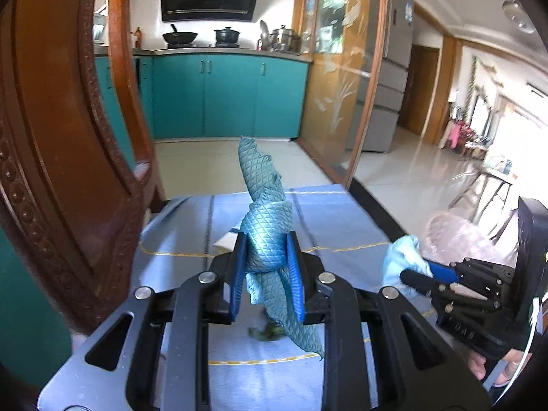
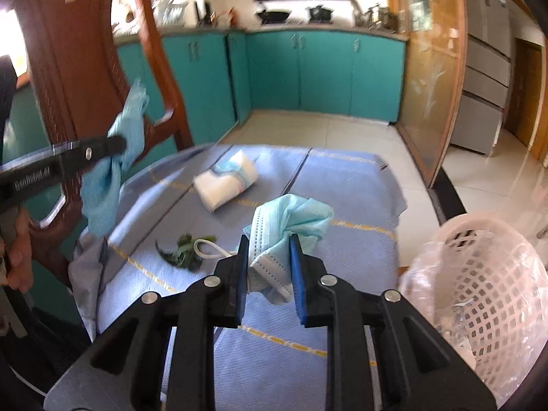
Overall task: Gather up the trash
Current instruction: 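Carry mask and glove over the white basket and open both grippers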
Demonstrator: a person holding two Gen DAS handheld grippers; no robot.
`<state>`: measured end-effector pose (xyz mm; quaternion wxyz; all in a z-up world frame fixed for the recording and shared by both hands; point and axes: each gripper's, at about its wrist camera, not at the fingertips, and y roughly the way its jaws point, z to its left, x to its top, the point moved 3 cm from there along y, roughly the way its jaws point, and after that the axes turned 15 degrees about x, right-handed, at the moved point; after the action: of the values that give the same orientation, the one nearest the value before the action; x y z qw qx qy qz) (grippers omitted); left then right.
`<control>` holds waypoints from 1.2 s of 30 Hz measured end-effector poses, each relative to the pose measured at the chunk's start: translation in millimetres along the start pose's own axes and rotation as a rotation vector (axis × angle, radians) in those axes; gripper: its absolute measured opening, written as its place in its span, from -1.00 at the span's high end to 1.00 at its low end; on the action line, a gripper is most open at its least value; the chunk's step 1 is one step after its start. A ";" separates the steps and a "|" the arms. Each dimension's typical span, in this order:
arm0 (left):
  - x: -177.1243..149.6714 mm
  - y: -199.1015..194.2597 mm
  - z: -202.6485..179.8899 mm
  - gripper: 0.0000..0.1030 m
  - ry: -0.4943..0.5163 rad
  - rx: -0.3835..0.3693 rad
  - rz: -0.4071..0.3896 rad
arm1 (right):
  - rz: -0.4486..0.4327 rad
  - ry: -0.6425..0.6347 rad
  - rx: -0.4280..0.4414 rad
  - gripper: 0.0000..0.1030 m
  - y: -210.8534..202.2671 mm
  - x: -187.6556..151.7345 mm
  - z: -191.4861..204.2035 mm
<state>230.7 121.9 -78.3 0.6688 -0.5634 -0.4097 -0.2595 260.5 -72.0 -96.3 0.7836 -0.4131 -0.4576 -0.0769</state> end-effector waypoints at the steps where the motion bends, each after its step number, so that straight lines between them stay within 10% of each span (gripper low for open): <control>1: 0.6 -0.6 -2.8 0.53 0.000 -0.011 -0.001 | -0.028 0.010 -0.014 0.55 -8.8 1.6 -3.8; 13: 7.3 -6.3 -101.5 0.53 0.092 -0.213 -0.025 | -0.237 0.157 -0.380 0.55 -117.6 -21.1 -79.7; 26: -24.4 -9.1 -265.1 0.52 0.287 -0.438 -0.009 | -0.104 0.269 -0.466 0.47 -136.3 -75.8 -138.2; 29: -31.6 -5.8 -279.2 0.41 0.315 -0.466 0.008 | -0.099 0.290 -0.489 0.04 -141.6 -84.8 -145.1; 36: -23.1 1.6 -267.6 -0.31 0.273 -0.428 0.021 | -0.118 0.316 -0.490 -0.06 -146.9 -88.0 -147.3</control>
<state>288.2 -138.9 -106.4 0.5862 -0.6561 -0.2453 -0.4071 233.5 -295.4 -115.5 0.7162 -0.5458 -0.3209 -0.2937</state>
